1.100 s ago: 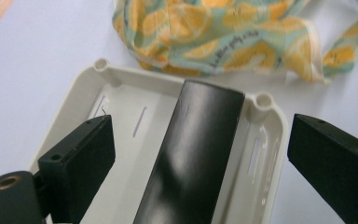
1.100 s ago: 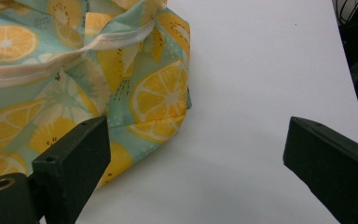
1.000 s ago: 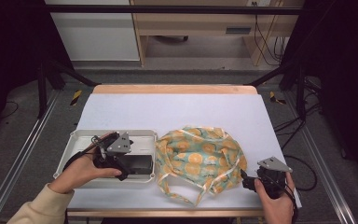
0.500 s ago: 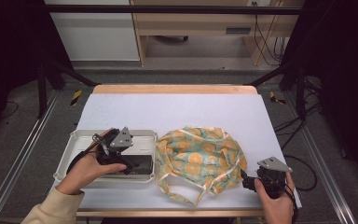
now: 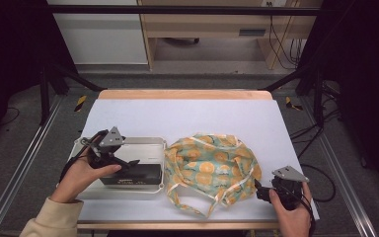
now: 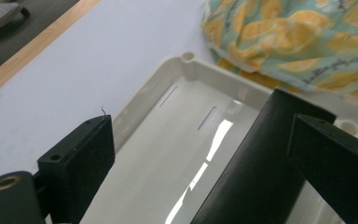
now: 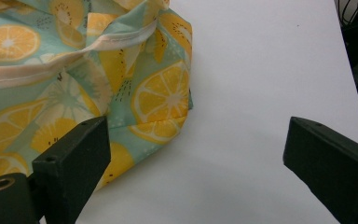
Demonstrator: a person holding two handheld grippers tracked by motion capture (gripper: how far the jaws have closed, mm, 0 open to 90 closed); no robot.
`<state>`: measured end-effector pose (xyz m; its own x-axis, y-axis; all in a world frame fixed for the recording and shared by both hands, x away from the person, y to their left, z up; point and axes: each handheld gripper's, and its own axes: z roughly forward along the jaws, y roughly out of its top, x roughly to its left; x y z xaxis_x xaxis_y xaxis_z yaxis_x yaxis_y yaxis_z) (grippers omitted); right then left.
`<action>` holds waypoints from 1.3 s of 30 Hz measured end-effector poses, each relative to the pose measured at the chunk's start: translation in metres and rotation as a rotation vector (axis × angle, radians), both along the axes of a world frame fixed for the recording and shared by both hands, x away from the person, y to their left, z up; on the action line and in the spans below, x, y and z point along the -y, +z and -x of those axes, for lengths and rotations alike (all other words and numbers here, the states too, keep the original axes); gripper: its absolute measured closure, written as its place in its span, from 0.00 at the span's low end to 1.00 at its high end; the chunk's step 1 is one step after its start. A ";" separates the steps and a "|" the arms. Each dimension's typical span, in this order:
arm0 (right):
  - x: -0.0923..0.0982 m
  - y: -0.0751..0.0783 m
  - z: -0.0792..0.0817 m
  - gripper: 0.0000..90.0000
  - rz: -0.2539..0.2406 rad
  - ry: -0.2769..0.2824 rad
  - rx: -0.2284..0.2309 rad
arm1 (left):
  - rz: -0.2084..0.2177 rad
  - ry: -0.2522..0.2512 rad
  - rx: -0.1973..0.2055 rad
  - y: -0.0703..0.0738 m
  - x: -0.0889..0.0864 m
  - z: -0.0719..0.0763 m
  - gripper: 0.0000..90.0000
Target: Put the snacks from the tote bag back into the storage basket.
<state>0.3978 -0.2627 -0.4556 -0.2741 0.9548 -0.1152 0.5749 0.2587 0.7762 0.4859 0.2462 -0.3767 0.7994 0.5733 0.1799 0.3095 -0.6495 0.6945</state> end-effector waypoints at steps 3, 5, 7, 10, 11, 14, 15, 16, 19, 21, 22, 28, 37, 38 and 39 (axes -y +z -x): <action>0.000 0.000 0.000 0.09 0.003 0.003 -0.002 | 0.000 0.036 -0.006 -0.004 -0.011 -0.004 0.08; 0.000 0.000 -0.001 0.09 0.002 0.002 -0.002 | 0.011 0.057 -0.013 -0.007 -0.017 -0.007 0.08; 0.000 0.000 0.000 0.09 0.003 0.003 -0.002 | 0.020 0.078 -0.017 -0.009 -0.024 -0.009 0.08; 0.001 0.000 0.000 0.09 0.002 0.002 -0.002 | 0.053 0.098 -0.026 -0.010 -0.033 -0.011 0.08; 0.001 0.000 0.000 0.09 0.000 0.002 -0.002 | 0.060 0.106 -0.025 -0.010 -0.037 -0.011 0.08; 0.001 0.000 0.000 0.09 0.003 0.001 -0.002 | 0.092 0.148 -0.023 -0.011 -0.048 -0.014 0.08; 0.001 0.000 0.000 0.09 0.002 0.001 -0.003 | 0.104 0.161 -0.025 -0.012 -0.051 -0.015 0.08; 0.000 0.000 0.000 0.09 0.002 0.002 -0.001 | 0.108 0.170 -0.025 -0.012 -0.055 -0.016 0.08; 0.001 0.001 0.000 0.09 -0.004 0.000 0.001 | 0.125 0.203 -0.025 -0.015 -0.063 -0.018 0.08; 0.001 0.001 0.000 0.09 -0.007 -0.003 0.001 | 0.127 0.228 -0.027 -0.017 -0.069 -0.020 0.08; 0.001 0.000 0.000 0.09 -0.004 -0.003 0.000 | 0.131 0.242 -0.027 -0.018 -0.071 -0.021 0.08; 0.001 0.000 0.000 0.09 0.000 0.000 0.001 | 0.130 0.312 -0.038 -0.026 -0.088 -0.027 0.09; 0.001 -0.001 -0.001 0.09 -0.005 -0.003 -0.007 | 0.144 0.419 -0.031 -0.031 -0.115 -0.030 0.10; 0.002 -0.001 -0.001 0.09 -0.013 -0.007 -0.011 | 0.156 0.434 -0.034 -0.032 -0.118 -0.030 0.10; 0.003 -0.002 -0.001 0.09 -0.021 -0.010 -0.010 | 0.156 0.446 -0.040 -0.033 -0.121 -0.031 0.11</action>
<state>0.3992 -0.2656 -0.4576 -0.2654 0.9597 -0.0923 0.5849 0.2364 0.7759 0.5170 0.3672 -0.4099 0.4739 0.8798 0.0383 0.5629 -0.3361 0.7551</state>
